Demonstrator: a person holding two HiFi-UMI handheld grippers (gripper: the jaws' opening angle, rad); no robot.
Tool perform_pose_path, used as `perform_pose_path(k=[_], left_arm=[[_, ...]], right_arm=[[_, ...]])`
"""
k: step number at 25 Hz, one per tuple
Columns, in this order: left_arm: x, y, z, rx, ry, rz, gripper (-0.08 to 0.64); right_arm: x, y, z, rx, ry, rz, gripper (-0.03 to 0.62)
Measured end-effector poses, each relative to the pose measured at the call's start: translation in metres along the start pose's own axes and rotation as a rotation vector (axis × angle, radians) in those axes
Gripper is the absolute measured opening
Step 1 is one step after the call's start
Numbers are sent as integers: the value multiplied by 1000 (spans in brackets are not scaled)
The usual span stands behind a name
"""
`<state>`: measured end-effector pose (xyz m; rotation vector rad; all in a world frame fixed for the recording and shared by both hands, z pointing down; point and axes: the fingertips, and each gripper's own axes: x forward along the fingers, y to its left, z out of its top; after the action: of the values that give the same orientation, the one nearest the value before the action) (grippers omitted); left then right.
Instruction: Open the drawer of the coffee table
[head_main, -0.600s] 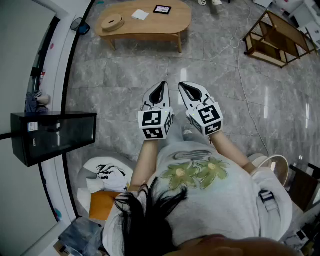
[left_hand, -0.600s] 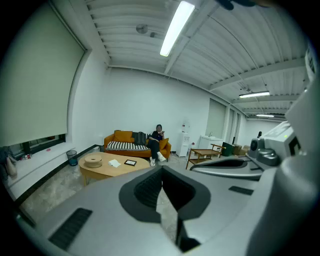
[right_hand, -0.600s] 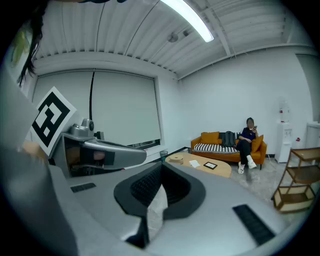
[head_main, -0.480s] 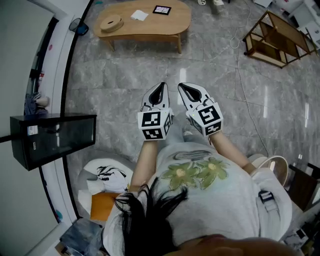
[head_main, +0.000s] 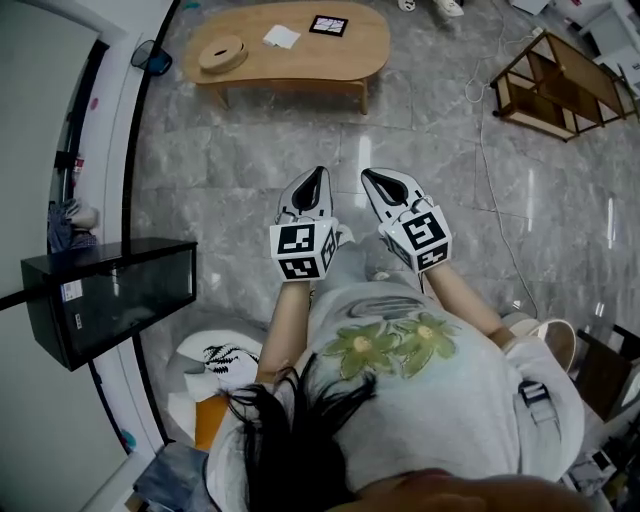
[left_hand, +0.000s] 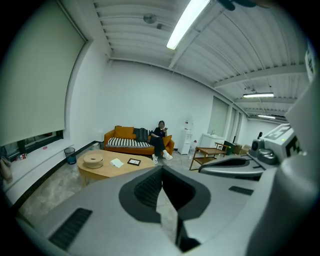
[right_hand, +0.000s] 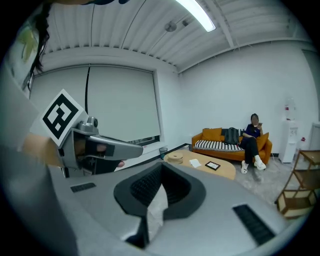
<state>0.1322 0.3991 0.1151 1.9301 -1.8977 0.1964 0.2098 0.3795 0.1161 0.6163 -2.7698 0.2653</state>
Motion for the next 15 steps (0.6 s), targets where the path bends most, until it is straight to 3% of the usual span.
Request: perform_pose_path(k=[10,15], left_arm=[[46,53,16,1,27,-41,17],[71,67,16,-25,50,-39,17]], right_arm=[[54,-38,10,13,20,-93,9],[72,-58,12,25,40,-98,9]])
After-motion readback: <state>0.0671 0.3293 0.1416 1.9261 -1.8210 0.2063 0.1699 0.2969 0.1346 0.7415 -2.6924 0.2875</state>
